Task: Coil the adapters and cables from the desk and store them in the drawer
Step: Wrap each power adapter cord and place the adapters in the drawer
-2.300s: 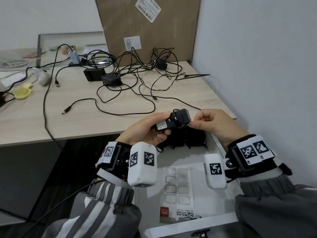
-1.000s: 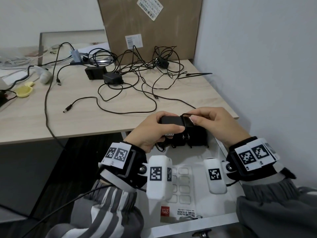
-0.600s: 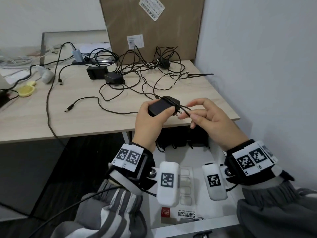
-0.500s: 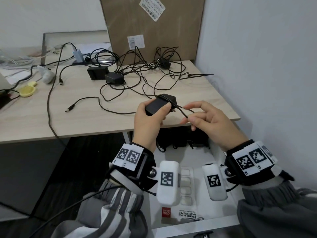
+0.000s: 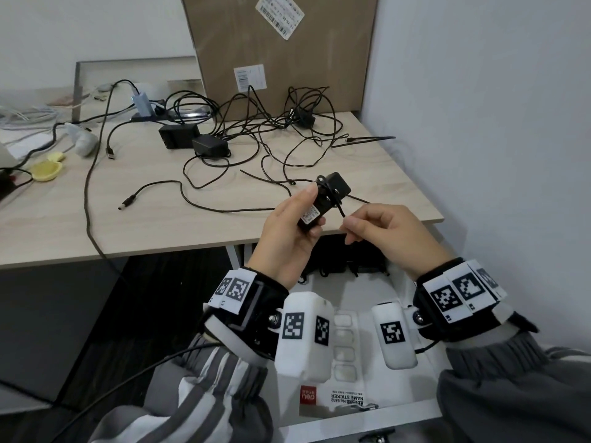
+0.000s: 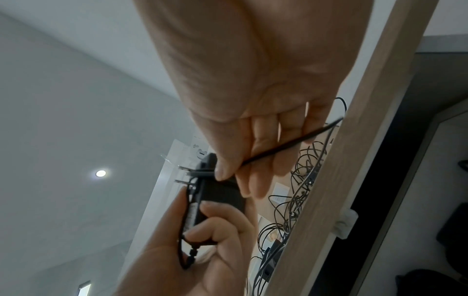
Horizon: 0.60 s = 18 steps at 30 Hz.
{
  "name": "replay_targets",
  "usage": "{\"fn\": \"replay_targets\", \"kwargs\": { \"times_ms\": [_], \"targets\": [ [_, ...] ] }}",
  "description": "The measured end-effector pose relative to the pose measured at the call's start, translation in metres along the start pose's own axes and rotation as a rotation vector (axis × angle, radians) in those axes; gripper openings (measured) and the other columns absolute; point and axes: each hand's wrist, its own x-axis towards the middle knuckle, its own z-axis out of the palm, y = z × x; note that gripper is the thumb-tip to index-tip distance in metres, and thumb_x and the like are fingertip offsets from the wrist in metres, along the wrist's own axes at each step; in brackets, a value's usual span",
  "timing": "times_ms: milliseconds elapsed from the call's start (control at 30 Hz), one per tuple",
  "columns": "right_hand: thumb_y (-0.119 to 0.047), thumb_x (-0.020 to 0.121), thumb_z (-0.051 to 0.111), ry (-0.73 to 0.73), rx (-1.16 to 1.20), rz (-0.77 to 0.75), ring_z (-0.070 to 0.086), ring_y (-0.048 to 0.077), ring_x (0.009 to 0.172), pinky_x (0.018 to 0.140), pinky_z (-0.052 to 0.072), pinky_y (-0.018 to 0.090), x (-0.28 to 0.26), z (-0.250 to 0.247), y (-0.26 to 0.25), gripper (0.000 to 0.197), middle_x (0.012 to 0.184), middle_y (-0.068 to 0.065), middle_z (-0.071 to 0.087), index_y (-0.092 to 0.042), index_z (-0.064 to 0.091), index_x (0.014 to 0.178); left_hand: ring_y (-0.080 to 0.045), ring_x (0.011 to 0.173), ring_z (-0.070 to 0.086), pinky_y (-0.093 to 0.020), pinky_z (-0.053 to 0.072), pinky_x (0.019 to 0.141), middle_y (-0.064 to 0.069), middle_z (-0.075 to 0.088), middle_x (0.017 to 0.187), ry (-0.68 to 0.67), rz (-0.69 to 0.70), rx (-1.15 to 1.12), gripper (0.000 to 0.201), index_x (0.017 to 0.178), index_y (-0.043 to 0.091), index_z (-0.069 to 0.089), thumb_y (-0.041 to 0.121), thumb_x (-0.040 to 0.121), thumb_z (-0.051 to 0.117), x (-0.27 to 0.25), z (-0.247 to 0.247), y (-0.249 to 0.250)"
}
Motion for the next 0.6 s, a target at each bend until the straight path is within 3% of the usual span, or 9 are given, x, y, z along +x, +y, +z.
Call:
{"fn": "replay_targets", "kwargs": {
  "times_ms": [67, 167, 233, 333, 467, 500, 600],
  "targets": [
    [-0.038, 0.08, 0.07, 0.072, -0.021, 0.039, 0.059, 0.012, 0.067, 0.077, 0.047, 0.033, -0.001, -0.002, 0.0, 0.027, 0.065, 0.002, 0.068, -0.013, 0.068, 0.068, -0.009, 0.06, 0.052, -0.014, 0.038, 0.046, 0.0, 0.058, 0.081, -0.06, -0.044, 0.002, 0.018, 0.094, 0.011, 0.064, 0.025, 0.083, 0.065, -0.002, -0.001, 0.002],
    [-0.057, 0.061, 0.072, 0.175, -0.13, 0.085, 0.049, 0.01, 0.058, 0.06, 0.039, 0.021, 0.0, -0.008, 0.003, 0.054, 0.057, 0.001, 0.058, -0.004, 0.062, 0.064, -0.011, 0.061, 0.051, -0.014, 0.039, 0.045, -0.004, 0.058, 0.089, -0.14, -0.089, 0.029, 0.018, 0.088, 0.012, 0.072, 0.026, 0.078, 0.066, -0.002, -0.004, 0.004],
    [-0.061, 0.052, 0.074, 0.2, -0.172, 0.096, 0.043, 0.009, 0.052, 0.054, 0.034, 0.022, 0.001, -0.013, 0.006, 0.059, 0.052, -0.007, 0.05, -0.005, 0.058, 0.06, -0.01, 0.06, 0.051, -0.014, 0.038, 0.044, -0.005, 0.058, 0.088, -0.187, -0.11, 0.083, 0.015, 0.086, 0.012, 0.074, 0.023, 0.08, 0.067, -0.002, -0.008, 0.004],
    [-0.043, 0.06, 0.082, 0.18, -0.13, 0.065, 0.044, 0.007, 0.054, 0.056, 0.034, 0.023, 0.002, -0.021, 0.009, 0.04, 0.051, -0.012, 0.049, -0.012, 0.057, 0.059, -0.01, 0.057, 0.052, -0.014, 0.04, 0.043, -0.007, 0.058, 0.085, -0.301, -0.194, 0.123, 0.018, 0.092, 0.01, 0.073, 0.022, 0.078, 0.073, -0.001, -0.014, 0.006],
    [-0.019, 0.069, 0.08, 0.096, -0.049, 0.037, 0.054, 0.006, 0.062, 0.066, 0.042, 0.022, 0.001, -0.029, 0.012, 0.018, 0.059, -0.01, 0.06, -0.017, 0.064, 0.061, -0.01, 0.06, 0.057, -0.015, 0.045, 0.047, -0.006, 0.063, 0.088, -0.495, -0.261, 0.266, 0.071, 0.115, 0.005, 0.061, 0.035, 0.057, 0.089, 0.003, -0.024, 0.011],
    [-0.015, 0.069, 0.081, 0.083, -0.043, 0.039, 0.056, 0.007, 0.063, 0.067, 0.044, 0.023, 0.001, -0.029, 0.012, 0.017, 0.06, -0.009, 0.062, -0.016, 0.066, 0.062, -0.009, 0.061, 0.058, -0.015, 0.045, 0.048, -0.005, 0.064, 0.087, -0.51, -0.264, 0.324, 0.072, 0.118, 0.004, 0.058, 0.034, 0.059, 0.088, 0.003, -0.025, 0.012],
    [-0.01, 0.069, 0.08, 0.063, -0.142, 0.053, 0.059, 0.004, 0.061, 0.065, 0.046, 0.017, 0.002, -0.028, 0.012, 0.015, 0.059, -0.01, 0.064, -0.016, 0.068, 0.064, -0.009, 0.065, 0.057, -0.015, 0.042, 0.049, 0.001, 0.065, 0.081, -0.485, -0.294, 0.472, 0.046, 0.112, 0.01, 0.061, 0.02, 0.07, 0.076, 0.001, -0.026, 0.014]
  ]
}}
